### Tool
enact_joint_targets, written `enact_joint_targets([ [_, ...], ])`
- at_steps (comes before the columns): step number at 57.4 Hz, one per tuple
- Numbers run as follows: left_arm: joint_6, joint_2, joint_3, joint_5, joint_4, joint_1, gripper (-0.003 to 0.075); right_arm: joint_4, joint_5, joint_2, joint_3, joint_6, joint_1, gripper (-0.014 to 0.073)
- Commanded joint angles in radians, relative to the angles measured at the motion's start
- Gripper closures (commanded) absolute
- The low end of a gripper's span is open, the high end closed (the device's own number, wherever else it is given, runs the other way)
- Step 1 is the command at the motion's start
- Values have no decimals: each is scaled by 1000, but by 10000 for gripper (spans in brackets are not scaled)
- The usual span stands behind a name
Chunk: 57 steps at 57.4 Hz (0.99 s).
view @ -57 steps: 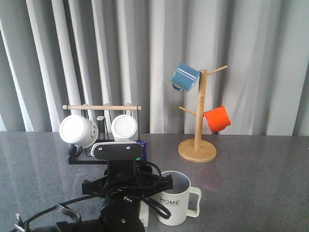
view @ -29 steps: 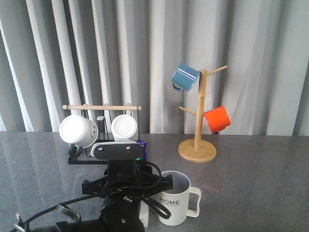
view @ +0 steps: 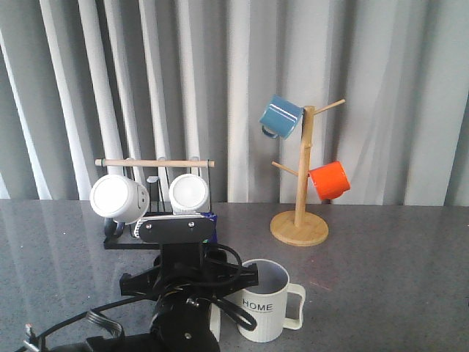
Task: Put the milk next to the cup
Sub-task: 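Carry the milk carton toward the white HOME mug, then lower the carton beside the mug and open the left gripper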
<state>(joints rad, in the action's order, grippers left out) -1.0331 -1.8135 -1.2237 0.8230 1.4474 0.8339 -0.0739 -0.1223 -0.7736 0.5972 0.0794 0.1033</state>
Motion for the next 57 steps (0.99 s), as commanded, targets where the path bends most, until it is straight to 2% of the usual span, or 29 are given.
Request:
enact_joint_targets([
  [1,-3,41,-28,39,-44,6,421,-9,-67,2,28,-3,-7,602],
  [13,-3,47,-28,16,-15,6,57,-9,-67,2,28,-3,-7,602],
  [16,-3,47,-28,15,-2,6,-13,-9,-67,2,28,-3,-7,602],
  [32,-53,70,-28,5,8,7,11,-9,-67,2,28,-3,-7,602],
  [49,-89,181,-28,18,34,7,50,-9,-67,2,28,-3,-7,602],
  [54,-95,233,-28,13,33,7,88,-9,-67,2,28,-3,-7,602],
  [57,-117,277,-28,-3,26,6,148,-9,-67,2,28,-3,-7,602],
])
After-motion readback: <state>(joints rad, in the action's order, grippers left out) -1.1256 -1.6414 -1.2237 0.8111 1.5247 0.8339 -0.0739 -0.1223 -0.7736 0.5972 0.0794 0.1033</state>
